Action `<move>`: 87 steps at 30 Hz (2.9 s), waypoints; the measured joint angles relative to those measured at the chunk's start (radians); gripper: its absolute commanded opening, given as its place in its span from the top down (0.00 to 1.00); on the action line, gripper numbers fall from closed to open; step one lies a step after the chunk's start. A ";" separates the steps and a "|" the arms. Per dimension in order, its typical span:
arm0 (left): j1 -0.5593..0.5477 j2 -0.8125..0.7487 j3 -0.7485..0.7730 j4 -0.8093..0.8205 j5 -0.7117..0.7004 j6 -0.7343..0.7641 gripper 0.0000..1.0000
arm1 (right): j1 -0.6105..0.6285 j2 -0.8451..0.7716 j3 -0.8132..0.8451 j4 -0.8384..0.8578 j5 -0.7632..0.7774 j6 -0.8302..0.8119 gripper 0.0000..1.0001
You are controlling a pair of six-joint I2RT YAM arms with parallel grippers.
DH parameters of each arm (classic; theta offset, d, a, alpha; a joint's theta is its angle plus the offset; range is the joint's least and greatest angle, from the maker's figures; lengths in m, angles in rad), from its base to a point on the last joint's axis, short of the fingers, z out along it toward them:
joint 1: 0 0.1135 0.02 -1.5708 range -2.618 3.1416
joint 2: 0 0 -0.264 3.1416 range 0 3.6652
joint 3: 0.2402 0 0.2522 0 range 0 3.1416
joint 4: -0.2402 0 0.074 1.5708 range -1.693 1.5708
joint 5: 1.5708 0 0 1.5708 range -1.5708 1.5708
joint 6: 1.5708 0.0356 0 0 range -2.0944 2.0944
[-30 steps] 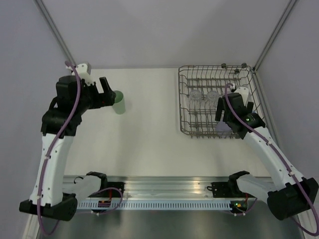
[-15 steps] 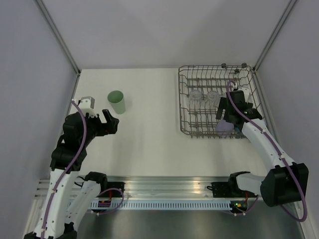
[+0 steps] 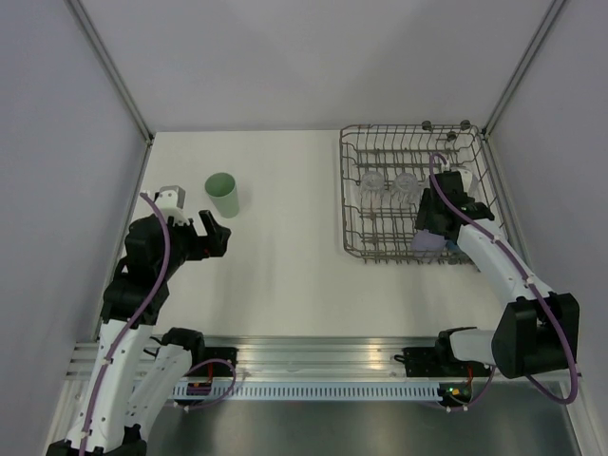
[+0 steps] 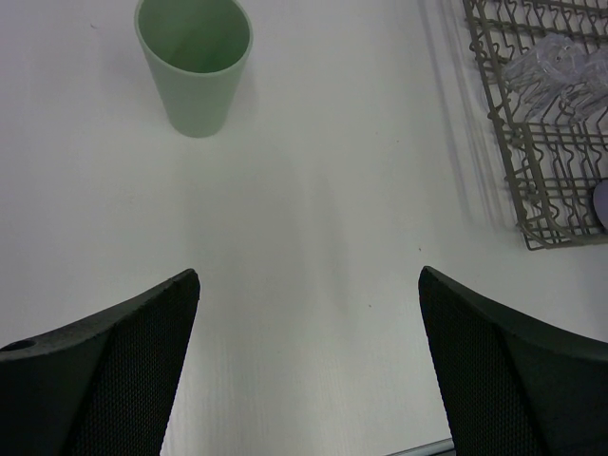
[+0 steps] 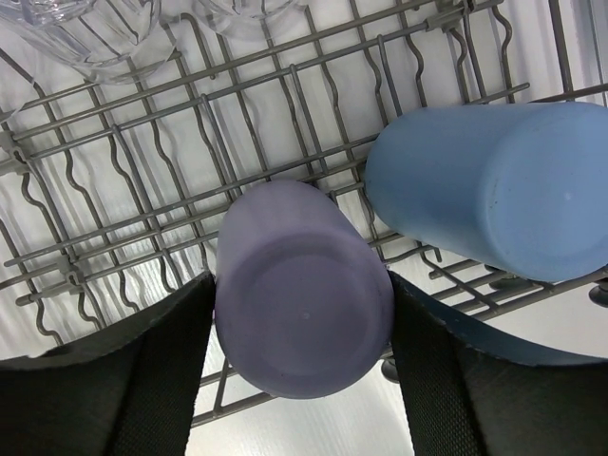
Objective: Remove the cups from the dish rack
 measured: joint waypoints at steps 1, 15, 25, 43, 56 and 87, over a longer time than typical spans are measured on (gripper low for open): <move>0.000 0.000 0.000 0.001 0.000 0.000 0.00 | -0.002 0.000 0.000 0.000 0.000 0.000 0.30; -0.002 -0.002 0.000 -0.005 -0.088 -0.021 0.00 | -0.008 -0.065 0.007 -0.034 -0.003 -0.011 0.56; -0.002 0.054 0.017 0.041 0.083 -0.106 0.00 | -0.011 -0.167 0.150 -0.085 -0.124 -0.041 0.60; -0.083 0.121 -0.204 0.869 0.641 -0.691 0.00 | 0.024 -0.348 -0.057 0.612 -0.939 0.463 0.63; -0.255 0.192 -0.242 1.299 0.555 -0.876 0.09 | 0.258 -0.314 -0.106 1.004 -0.959 0.677 0.63; -0.335 0.314 -0.086 1.186 0.564 -0.795 0.98 | 0.306 -0.309 -0.134 1.028 -0.902 0.636 0.02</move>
